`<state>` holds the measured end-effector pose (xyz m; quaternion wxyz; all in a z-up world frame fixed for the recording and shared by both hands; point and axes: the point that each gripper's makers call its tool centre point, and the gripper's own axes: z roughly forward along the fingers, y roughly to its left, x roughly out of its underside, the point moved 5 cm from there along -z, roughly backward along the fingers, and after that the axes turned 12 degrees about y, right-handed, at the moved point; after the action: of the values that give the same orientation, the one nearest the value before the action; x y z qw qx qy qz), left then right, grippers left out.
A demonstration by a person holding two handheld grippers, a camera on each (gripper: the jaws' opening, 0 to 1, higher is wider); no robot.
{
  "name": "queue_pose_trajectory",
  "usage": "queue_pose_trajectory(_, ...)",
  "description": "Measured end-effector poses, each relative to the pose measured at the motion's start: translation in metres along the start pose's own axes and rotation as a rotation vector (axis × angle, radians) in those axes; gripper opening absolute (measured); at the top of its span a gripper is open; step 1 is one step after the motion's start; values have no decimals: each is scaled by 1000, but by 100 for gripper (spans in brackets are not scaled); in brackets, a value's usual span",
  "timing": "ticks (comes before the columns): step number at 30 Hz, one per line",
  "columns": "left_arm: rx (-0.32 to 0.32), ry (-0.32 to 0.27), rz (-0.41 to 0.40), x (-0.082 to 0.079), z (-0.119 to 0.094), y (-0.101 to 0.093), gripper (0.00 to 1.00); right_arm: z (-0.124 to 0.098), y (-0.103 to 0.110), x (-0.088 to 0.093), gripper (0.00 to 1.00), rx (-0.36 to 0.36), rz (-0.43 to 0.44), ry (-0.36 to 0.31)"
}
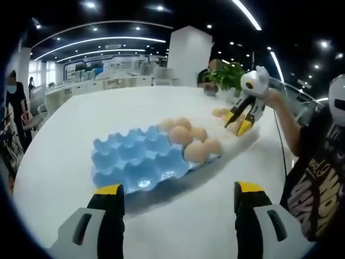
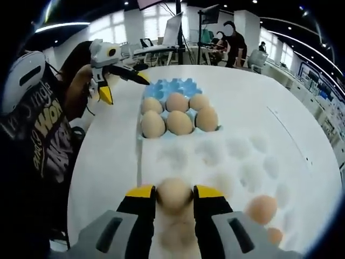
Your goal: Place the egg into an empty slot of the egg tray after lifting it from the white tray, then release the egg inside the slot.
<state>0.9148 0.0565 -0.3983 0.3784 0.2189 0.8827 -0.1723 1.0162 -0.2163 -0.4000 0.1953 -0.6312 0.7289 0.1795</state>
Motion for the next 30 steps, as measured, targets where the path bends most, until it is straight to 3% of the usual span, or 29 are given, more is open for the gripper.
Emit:
queue_pose_trajectory(11, -10, 1, -13, 2, -1, 6, 85, 1, 1, -1, 29, 3, 33, 14)
queue_pose_trajectory(30, 3, -15, -24, 2, 2, 7, 85, -2, 1, 3, 28, 37, 81, -92)
